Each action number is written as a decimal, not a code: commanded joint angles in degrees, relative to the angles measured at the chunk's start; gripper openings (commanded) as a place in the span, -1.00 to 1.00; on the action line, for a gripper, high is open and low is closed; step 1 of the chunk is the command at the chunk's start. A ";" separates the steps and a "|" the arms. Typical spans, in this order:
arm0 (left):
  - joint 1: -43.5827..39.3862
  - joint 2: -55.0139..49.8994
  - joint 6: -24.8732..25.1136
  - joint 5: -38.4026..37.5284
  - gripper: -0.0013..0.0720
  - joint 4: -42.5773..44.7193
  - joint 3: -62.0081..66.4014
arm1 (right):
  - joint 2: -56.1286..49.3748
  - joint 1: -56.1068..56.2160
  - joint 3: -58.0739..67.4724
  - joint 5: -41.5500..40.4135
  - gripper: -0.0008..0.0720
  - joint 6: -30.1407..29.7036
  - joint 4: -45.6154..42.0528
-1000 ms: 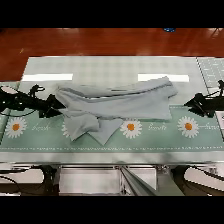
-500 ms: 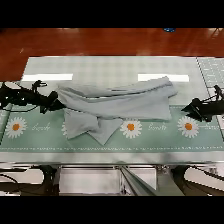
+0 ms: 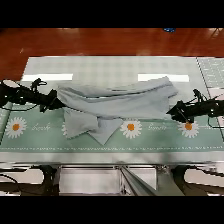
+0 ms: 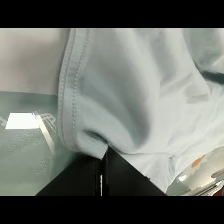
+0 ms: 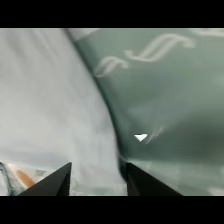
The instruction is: Fold the shirts.
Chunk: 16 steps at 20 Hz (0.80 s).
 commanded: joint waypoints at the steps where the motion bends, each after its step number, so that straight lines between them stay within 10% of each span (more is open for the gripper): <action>1: -0.04 -0.04 0.02 -0.04 -0.91 0.00 0.07 | -2.12 5.31 -0.02 -5.68 0.11 -0.61 5.18; 5: 0.26 0.26 -0.26 -0.28 -0.91 -2.40 1.29 | -2.32 9.92 3.85 -6.27 -0.91 -5.44 11.72; 16: 5.18 14.43 -4.35 -2.40 -0.91 -18.21 38.93 | 5.03 10.36 67.32 8.76 -0.91 8.26 -3.43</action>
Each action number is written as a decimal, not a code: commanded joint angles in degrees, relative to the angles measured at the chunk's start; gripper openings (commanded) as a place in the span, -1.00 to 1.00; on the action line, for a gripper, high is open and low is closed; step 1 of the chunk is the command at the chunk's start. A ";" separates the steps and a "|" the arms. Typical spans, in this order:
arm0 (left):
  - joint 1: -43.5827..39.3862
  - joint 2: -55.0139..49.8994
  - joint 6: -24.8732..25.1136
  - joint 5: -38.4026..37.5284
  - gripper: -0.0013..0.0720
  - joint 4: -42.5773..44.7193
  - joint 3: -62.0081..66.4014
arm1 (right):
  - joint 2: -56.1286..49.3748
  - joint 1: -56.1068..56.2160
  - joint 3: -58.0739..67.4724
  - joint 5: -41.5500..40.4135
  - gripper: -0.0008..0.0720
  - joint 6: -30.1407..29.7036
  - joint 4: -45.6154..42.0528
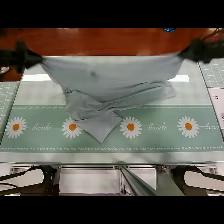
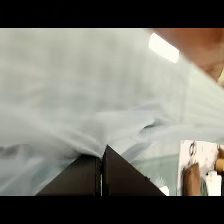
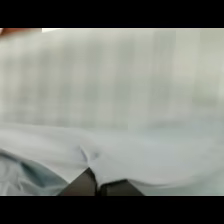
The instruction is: Fold the shirts.
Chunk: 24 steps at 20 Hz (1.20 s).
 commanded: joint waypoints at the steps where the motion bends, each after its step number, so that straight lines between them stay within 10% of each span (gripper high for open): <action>1: 1.66 5.88 -1.73 0.46 -0.91 -2.27 13.90 | 3.72 0.07 20.55 3.43 -0.91 4.85 -7.28; 8: 6.03 23.37 -1.68 0.48 -0.91 5.18 24.48 | 23.87 0.09 21.75 4.90 -0.91 4.79 -15.96; 13: 6.60 38.69 -1.77 0.35 -0.91 26.18 24.46 | 35.04 0.09 18.18 10.01 -0.91 6.21 -22.93; 19: -17.53 45.92 -7.85 -4.46 -0.91 52.39 24.44 | 44.52 0.09 6.14 14.14 -0.91 8.07 -26.12; 24: -20.59 43.98 -10.56 -8.41 -0.91 60.94 13.11 | 44.28 0.09 -3.80 12.41 -0.91 7.89 -20.94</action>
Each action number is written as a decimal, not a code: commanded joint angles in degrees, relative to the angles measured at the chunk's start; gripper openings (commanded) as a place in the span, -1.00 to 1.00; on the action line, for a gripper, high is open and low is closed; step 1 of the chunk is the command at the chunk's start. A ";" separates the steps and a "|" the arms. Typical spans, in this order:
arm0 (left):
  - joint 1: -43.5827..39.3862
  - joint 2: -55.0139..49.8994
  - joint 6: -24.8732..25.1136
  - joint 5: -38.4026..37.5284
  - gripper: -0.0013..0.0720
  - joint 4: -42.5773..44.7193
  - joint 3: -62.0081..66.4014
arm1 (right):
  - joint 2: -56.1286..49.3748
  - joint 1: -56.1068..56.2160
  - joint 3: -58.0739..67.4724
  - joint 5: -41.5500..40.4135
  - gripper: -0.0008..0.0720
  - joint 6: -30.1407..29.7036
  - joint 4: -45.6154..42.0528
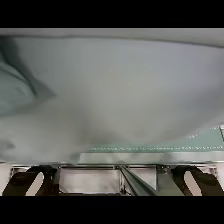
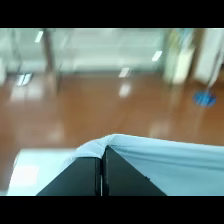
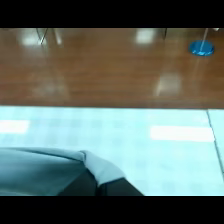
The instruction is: Fold the shirts.
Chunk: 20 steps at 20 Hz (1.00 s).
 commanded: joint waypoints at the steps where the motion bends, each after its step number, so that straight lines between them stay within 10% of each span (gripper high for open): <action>1: -2.67 -1.38 -3.08 -0.13 -0.91 7.39 -10.25 | -0.13 0.04 -8.59 -2.40 -0.91 -0.26 3.98; 12: -2.73 -36.11 -9.62 28.59 -0.91 -3.67 -27.34 | -35.56 0.09 -18.49 -21.03 -0.91 -12.33 20.28; 20: -2.73 -67.76 -14.12 27.54 -0.91 -7.28 -7.58 | -69.75 0.09 1.84 -23.23 -0.91 -8.04 21.05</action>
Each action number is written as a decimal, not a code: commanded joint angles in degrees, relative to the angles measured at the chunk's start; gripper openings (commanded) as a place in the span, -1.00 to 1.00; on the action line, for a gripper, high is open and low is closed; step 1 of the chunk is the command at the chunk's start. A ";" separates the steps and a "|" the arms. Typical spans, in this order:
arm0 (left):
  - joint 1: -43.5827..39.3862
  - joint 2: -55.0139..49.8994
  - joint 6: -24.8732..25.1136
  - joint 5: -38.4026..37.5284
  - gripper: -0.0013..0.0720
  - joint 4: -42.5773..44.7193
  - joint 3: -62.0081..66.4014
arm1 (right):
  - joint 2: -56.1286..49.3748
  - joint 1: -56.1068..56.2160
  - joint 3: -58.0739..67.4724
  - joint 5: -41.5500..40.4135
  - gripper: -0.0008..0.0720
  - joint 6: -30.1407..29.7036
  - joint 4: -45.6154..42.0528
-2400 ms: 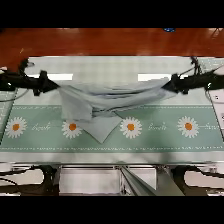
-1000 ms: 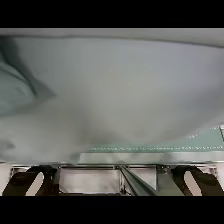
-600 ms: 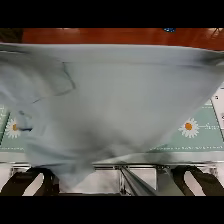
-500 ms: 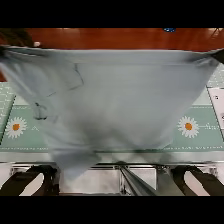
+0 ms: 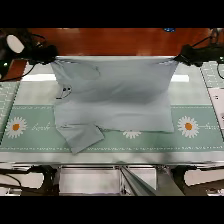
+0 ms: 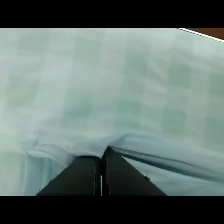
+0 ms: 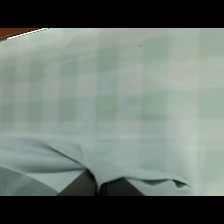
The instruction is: Fold the shirts.
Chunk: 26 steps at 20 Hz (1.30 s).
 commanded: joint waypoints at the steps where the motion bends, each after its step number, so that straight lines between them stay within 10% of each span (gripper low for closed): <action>1: 0.00 -12.07 -2.16 -3.19 -0.91 -3.13 9.33 | -12.85 0.02 9.66 2.43 -0.91 3.26 0.59; 12: 4.07 -14.47 13.40 -29.64 -0.91 -7.93 14.71 | -13.62 -3.65 7.15 22.18 -0.91 2.69 -6.51; 26: 4.15 -15.19 14.43 -35.17 -0.89 -7.96 7.15 | -13.75 -3.65 0.07 23.58 -0.87 2.71 -9.55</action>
